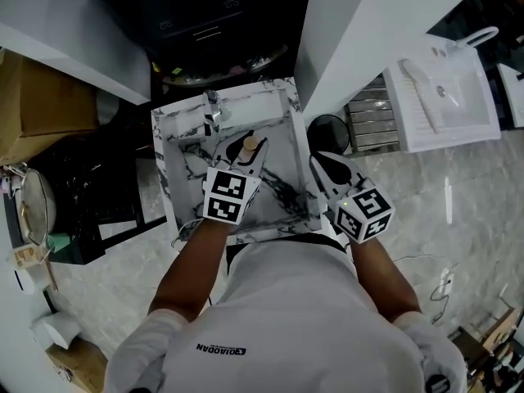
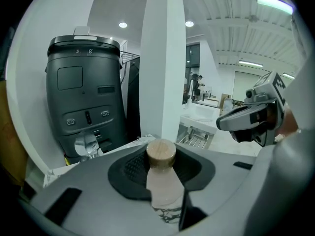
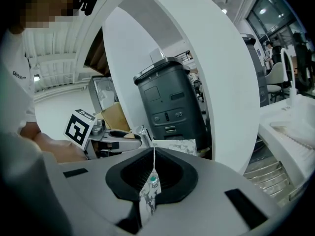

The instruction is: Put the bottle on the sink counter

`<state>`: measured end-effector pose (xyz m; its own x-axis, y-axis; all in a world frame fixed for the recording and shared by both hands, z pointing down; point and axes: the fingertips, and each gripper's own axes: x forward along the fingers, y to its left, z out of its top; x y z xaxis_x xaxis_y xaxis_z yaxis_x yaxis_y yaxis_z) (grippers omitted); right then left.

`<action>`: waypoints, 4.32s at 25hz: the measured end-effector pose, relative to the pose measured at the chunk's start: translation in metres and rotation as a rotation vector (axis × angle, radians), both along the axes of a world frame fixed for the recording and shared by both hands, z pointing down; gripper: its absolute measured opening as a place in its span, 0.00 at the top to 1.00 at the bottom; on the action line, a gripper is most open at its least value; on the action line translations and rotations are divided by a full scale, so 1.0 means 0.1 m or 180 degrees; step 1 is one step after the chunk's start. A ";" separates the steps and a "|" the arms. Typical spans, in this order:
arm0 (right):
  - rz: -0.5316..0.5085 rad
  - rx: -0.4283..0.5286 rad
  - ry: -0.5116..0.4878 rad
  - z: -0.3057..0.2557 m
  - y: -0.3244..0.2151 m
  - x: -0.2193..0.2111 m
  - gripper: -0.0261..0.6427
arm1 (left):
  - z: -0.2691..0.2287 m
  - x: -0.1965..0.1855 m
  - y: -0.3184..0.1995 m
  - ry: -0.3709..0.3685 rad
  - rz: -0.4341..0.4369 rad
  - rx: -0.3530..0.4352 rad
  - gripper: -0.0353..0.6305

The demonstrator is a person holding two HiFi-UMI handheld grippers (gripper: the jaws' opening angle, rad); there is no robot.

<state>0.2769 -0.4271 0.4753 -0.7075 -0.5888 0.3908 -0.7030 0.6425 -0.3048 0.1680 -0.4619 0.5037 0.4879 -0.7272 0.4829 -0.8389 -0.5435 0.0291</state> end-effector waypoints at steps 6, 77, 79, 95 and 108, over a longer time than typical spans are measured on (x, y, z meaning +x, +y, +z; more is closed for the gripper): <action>0.0000 -0.0037 0.0000 0.09 -0.07 -0.01 0.90 | 0.22 0.12 -0.28 -0.0046 0.0014 -0.0028 0.75; 0.0306 -0.0211 0.0100 0.44 -0.16 0.52 0.90 | 0.97 0.52 -1.48 -0.0137 -0.0124 0.0000 0.75; 0.0311 -0.0210 0.0101 0.45 -0.16 0.54 0.90 | 0.97 0.53 -1.48 -0.0140 -0.0122 0.0012 0.75; 0.0301 -0.0183 0.0131 0.43 -0.09 0.57 0.90 | 0.97 0.51 -1.46 -0.0304 -0.0153 0.0191 0.67; 0.0239 -0.0112 0.0153 0.34 -0.04 0.47 0.90 | 0.75 0.44 -1.24 -0.0272 -0.0187 0.0272 0.63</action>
<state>0.3244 -0.4311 0.5094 -0.6417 -0.6249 0.4447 -0.7633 0.5769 -0.2908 0.2124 -0.5856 0.5783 0.4030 -0.7935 0.4560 -0.8667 -0.4909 -0.0883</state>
